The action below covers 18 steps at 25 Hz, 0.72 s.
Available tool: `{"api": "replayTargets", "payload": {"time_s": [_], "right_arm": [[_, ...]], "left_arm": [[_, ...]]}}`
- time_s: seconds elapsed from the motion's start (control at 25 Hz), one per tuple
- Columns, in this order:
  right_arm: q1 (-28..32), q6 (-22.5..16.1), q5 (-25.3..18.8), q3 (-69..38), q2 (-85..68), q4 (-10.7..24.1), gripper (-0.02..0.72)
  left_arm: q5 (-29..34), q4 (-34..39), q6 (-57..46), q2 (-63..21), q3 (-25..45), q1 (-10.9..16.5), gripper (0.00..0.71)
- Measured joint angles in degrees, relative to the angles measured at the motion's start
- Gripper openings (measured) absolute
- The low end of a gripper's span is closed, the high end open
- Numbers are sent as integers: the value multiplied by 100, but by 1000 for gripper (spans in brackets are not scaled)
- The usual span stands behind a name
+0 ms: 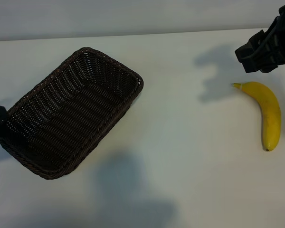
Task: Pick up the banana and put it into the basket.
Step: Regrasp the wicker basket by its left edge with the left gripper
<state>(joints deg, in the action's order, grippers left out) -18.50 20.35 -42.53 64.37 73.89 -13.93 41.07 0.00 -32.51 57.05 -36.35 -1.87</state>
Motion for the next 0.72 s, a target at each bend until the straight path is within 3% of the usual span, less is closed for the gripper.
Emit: {"api": "replayTargets", "payload": {"time_s": [0.36,0.72], "right_arm": [[0,0,-6,0,0,0,580],[0,0,-6,0,0,0,580]], "left_arm": [[-488,36,-257,704,273,0,546],[-718,255,-789,731,560,0,546]]}}
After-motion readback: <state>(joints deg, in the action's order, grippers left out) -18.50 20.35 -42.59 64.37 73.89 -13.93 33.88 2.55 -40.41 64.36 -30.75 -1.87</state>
